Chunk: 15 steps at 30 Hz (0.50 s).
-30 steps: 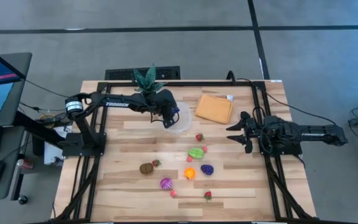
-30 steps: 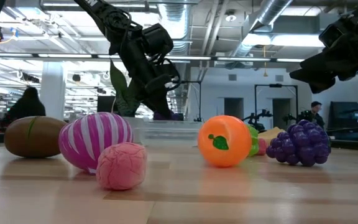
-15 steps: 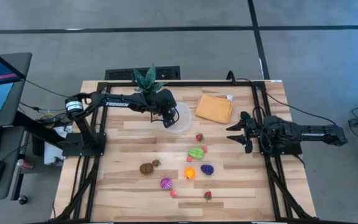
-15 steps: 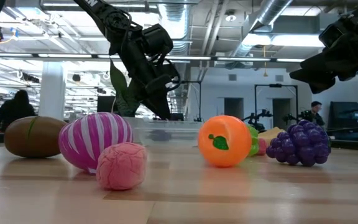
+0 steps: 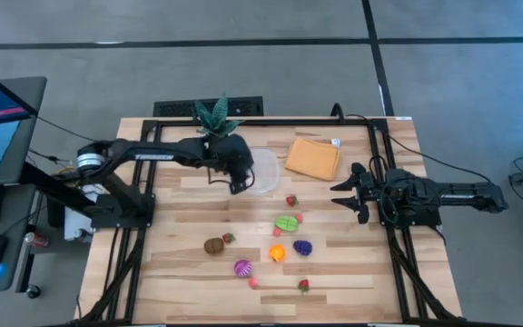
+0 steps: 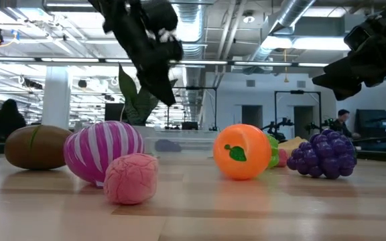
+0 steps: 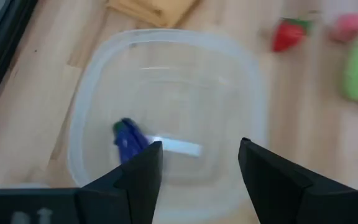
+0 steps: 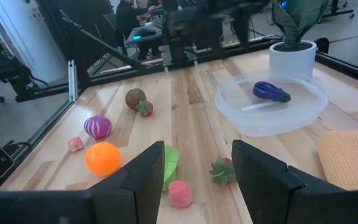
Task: Pick and placing Produce into tupperware
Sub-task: Put the brown kiwi into the transparent bin
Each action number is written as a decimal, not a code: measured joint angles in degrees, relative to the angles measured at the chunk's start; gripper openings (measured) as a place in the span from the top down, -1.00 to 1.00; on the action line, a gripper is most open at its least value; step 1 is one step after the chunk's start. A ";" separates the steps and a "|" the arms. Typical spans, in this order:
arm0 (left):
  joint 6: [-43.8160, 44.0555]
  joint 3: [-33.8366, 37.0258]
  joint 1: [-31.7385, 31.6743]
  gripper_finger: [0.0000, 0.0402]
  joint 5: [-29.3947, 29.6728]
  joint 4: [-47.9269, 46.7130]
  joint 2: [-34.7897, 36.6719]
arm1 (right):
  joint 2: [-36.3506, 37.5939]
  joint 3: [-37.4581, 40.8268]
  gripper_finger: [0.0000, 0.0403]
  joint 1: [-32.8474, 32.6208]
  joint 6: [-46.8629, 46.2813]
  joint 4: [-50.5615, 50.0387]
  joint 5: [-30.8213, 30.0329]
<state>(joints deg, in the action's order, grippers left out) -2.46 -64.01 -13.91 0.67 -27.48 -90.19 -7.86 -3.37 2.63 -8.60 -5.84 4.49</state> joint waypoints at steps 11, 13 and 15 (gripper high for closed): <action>3.35 0.52 18.00 0.00 9.18 -8.35 9.97 | 0.00 0.02 -0.02 0.00 2.60 1.98 0.07; 5.73 0.52 21.21 0.00 11.45 -9.77 10.54 | 0.00 0.01 0.00 0.00 2.60 1.98 0.08; 8.38 0.52 24.16 0.00 13.86 -11.75 10.62 | 0.00 0.00 0.02 0.00 2.60 1.98 0.12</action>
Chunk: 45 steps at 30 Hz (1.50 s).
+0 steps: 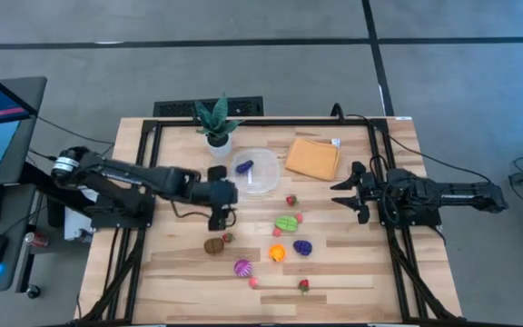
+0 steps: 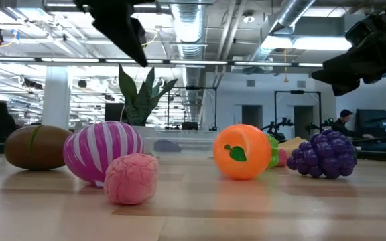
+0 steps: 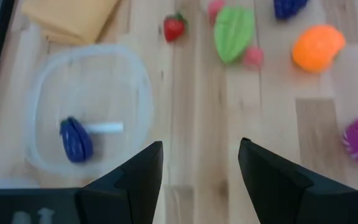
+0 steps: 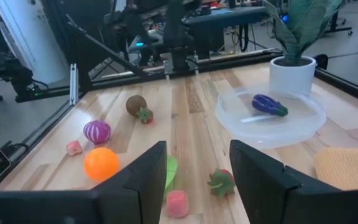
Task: Pick and placing Produce into tupperware
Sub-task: Put the brown kiwi into the transparent bin
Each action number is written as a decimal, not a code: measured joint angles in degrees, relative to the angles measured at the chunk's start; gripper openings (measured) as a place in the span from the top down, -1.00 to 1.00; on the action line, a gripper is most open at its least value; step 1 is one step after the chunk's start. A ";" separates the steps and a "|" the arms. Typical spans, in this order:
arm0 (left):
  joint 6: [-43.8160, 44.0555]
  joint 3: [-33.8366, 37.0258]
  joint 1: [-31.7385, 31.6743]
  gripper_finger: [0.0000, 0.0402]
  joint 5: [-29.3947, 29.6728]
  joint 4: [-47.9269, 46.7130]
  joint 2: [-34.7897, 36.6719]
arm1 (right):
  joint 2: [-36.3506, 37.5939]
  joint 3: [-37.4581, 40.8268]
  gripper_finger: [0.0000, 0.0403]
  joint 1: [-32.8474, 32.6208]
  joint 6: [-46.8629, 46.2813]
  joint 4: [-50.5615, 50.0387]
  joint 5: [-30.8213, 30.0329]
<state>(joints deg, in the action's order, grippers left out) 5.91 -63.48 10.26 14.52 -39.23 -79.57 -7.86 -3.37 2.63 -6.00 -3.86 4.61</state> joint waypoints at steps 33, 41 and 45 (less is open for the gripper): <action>32.93 0.05 23.88 -0.10 8.38 -13.99 -14.32 | 0.00 -0.01 0.00 -0.04 0.50 0.00 0.31; 35.21 0.04 24.68 -0.10 7.77 -13.44 -14.25 | 0.00 0.01 -0.01 -0.04 1.10 -0.37 0.51; 35.10 0.04 24.66 -0.10 7.15 -11.93 -14.25 | 0.01 -0.01 -0.01 -0.04 1.49 -0.39 0.51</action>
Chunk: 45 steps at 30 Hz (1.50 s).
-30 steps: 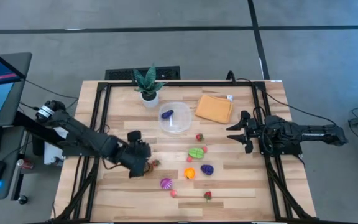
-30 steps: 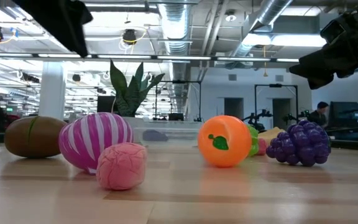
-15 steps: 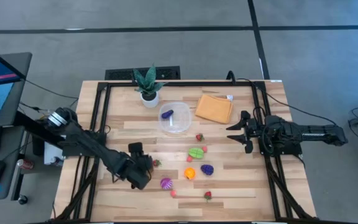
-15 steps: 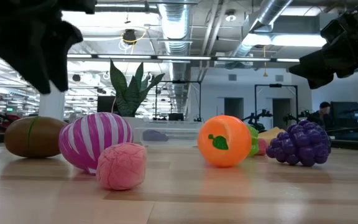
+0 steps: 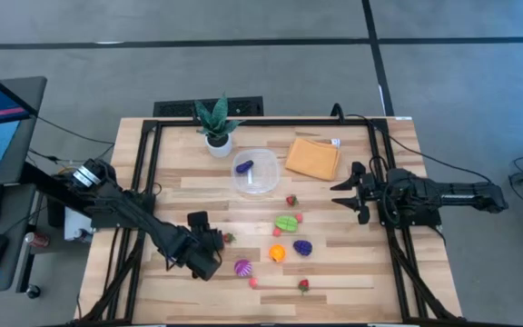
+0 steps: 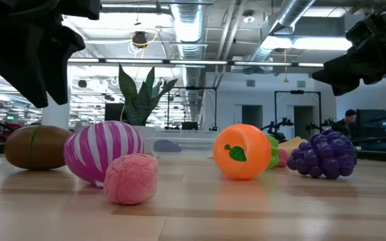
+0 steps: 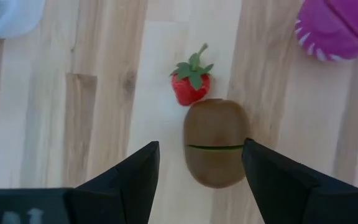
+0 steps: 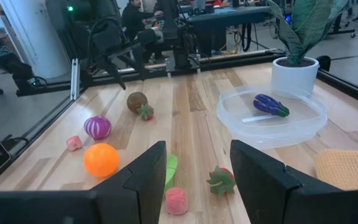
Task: Pick and placing Produce into tupperware
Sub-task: Put the brown kiwi into the transparent bin
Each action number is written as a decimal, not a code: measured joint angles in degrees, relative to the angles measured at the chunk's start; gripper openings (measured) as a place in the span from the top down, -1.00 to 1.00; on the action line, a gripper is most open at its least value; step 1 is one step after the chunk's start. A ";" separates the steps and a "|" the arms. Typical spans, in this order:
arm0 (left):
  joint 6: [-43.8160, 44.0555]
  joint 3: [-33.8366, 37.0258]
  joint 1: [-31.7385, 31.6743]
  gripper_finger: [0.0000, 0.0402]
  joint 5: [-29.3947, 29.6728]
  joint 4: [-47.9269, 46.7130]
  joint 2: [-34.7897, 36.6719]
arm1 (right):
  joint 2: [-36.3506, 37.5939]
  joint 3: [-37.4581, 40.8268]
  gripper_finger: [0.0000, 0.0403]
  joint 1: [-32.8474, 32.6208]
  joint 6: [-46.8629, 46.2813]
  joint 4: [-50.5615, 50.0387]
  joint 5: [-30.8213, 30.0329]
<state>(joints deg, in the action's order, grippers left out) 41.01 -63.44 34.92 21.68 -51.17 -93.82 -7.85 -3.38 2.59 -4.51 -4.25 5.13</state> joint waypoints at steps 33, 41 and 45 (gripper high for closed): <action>-4.07 8.13 -6.81 -0.10 -9.27 11.85 0.35 | 0.01 0.02 -0.01 0.00 -0.02 0.15 0.85; -3.69 8.09 -8.35 -0.10 -12.05 12.36 0.11 | 0.01 0.00 -0.02 0.00 -0.02 0.02 0.87; -3.24 8.09 -8.50 -0.10 -13.41 12.43 0.11 | 0.00 0.01 -0.02 0.00 -0.02 0.00 0.87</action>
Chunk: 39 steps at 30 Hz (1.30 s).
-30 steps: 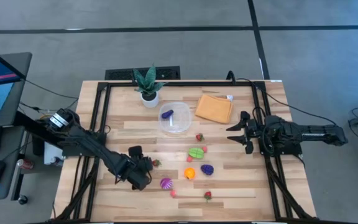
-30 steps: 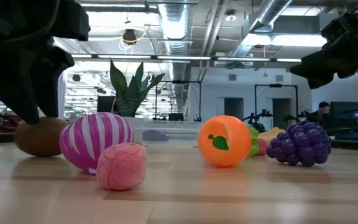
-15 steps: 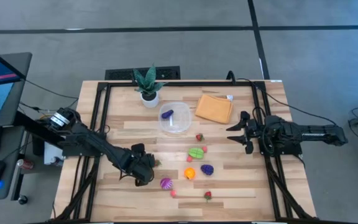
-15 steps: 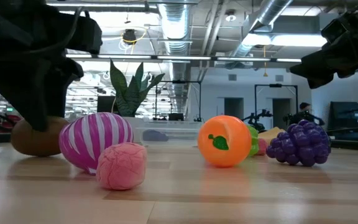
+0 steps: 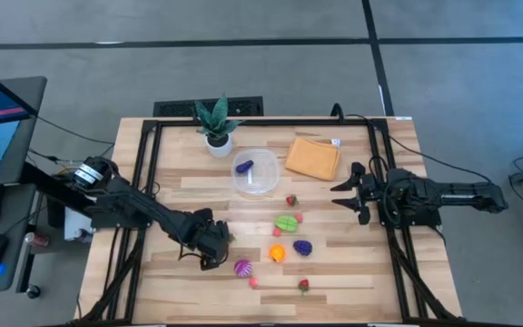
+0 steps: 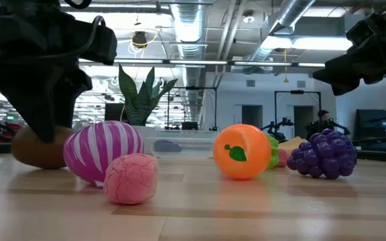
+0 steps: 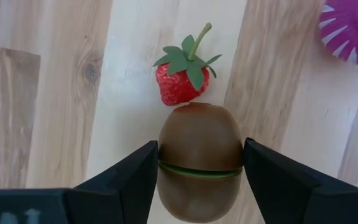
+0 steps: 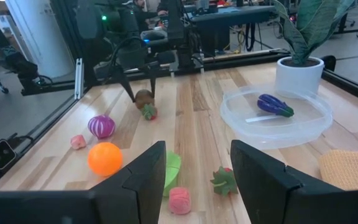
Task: Pick and placing Produce into tupperware
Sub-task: Put the brown kiwi into the transparent bin
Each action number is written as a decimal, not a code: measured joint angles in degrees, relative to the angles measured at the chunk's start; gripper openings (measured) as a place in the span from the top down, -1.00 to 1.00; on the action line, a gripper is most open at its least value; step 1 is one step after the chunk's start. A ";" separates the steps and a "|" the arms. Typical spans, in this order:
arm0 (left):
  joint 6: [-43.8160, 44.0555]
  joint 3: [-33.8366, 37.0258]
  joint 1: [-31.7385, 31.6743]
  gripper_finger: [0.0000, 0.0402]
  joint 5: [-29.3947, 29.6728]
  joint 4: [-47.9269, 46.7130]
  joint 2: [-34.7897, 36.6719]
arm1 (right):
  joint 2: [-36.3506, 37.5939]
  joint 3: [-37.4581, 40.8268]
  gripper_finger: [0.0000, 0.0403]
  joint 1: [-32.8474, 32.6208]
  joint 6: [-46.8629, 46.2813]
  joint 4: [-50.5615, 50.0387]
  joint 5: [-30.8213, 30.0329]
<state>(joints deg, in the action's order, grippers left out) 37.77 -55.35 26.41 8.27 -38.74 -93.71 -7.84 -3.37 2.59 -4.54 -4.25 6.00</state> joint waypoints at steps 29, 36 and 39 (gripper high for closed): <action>-0.08 0.15 -0.39 -0.52 -1.84 0.39 -0.26 | 0.00 0.00 -0.04 0.00 -0.01 -0.02 0.00; 2.11 0.13 -0.39 -0.52 -2.06 -1.38 -0.24 | 0.00 -0.01 -0.04 0.00 -0.02 -0.02 0.02; 2.35 0.13 -0.39 -0.52 -2.49 -1.62 -0.22 | 0.00 0.00 -0.03 0.00 -0.02 -0.02 0.02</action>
<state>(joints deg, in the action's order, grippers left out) 40.12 -55.22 26.02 5.78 -40.36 -93.93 -7.85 -3.37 2.59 -4.56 -4.27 6.02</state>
